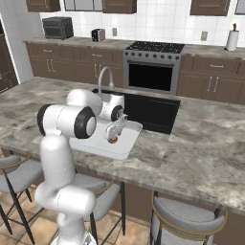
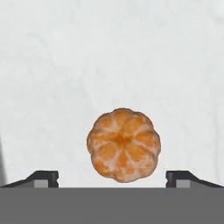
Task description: Pick the banana and tangerine from the fridge and place them inside the tupperware on the counter.
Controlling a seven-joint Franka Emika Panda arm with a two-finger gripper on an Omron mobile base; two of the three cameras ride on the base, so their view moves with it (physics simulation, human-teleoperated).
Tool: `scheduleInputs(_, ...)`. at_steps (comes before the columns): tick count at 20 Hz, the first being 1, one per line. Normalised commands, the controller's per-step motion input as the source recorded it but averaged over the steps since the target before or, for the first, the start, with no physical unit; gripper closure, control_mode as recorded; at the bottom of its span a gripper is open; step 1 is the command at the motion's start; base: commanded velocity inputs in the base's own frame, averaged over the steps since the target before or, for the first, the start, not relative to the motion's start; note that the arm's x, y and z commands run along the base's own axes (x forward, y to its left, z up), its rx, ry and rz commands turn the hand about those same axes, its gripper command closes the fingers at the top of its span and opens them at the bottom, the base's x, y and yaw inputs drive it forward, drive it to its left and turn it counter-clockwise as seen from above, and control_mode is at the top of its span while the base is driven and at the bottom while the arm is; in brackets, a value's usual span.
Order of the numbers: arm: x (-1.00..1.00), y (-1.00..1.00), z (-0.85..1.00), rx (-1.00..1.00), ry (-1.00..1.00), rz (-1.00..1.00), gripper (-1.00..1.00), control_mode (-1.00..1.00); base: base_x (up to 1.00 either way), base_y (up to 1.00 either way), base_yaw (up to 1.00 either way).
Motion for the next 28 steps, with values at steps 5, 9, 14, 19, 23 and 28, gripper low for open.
scheduleInputs(5,-0.03,0.0,0.68,0.0,-0.01,-0.38,-1.0,-1.0,0.0,0.0,0.0)
scheduleInputs(9,-0.28,0.0,0.52,0.0,-0.04,-0.56,-1.0,-1.0,0.0,0.0,0.0)
scheduleInputs(14,-0.46,0.0,0.48,0.07,-0.11,-0.63,-1.0,-1.0,0.0,0.0,0.0)
scheduleInputs(19,-0.79,0.02,0.42,0.11,-0.4,-0.64,-1.0,-1.0,0.0,0.0,0.0)
scheduleInputs(23,-0.79,0.0,0.61,0.06,-0.47,-0.6,-1.0,-1.0,0.0,0.0,0.0)
scheduleInputs(28,-0.75,0.0,0.68,0.01,-0.49,-0.61,-1.0,-1.0,0.0,0.0,0.0)
